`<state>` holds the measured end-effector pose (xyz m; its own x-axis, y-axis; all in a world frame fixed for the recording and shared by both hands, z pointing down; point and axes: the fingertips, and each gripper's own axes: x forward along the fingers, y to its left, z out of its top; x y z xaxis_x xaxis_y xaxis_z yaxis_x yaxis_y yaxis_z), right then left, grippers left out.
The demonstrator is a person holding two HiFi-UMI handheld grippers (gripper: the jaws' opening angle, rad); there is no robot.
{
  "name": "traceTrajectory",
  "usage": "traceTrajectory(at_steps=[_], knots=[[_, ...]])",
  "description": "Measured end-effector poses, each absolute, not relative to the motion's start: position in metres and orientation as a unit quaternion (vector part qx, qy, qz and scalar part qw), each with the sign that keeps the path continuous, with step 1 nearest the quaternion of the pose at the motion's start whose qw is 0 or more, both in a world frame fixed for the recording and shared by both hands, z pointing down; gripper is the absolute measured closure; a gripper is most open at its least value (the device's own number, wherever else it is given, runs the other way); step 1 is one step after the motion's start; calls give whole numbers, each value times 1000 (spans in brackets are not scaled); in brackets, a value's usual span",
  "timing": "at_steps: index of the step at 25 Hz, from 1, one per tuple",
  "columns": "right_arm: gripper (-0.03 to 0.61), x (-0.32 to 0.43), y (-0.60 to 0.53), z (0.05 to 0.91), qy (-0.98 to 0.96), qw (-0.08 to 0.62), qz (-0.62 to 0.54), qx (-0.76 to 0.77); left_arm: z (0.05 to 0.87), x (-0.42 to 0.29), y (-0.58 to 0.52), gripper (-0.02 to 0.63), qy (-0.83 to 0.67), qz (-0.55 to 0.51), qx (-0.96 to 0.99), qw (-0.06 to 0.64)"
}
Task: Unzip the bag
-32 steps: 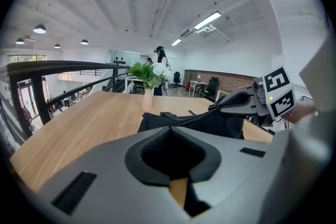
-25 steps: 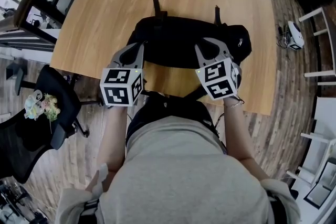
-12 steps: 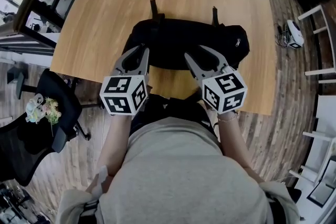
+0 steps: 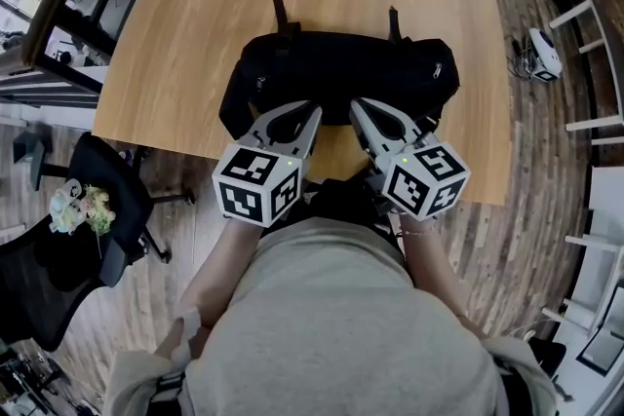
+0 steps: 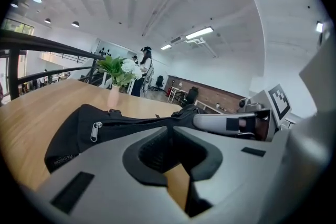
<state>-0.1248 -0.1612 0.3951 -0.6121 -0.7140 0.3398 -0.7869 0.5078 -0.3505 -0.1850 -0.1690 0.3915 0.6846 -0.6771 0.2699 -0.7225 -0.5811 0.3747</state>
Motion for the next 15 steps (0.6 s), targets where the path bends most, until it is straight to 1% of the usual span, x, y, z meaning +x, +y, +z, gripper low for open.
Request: traceTrajectory(at_steps=[5,15], knots=[[572,-132,-153,399,-868,68,251,424,398,-181,-165,579,-390,67,888,234],[572,-130,-145,409,-855,82,262,439,405,-179,-161,584,-387,81,886,242]])
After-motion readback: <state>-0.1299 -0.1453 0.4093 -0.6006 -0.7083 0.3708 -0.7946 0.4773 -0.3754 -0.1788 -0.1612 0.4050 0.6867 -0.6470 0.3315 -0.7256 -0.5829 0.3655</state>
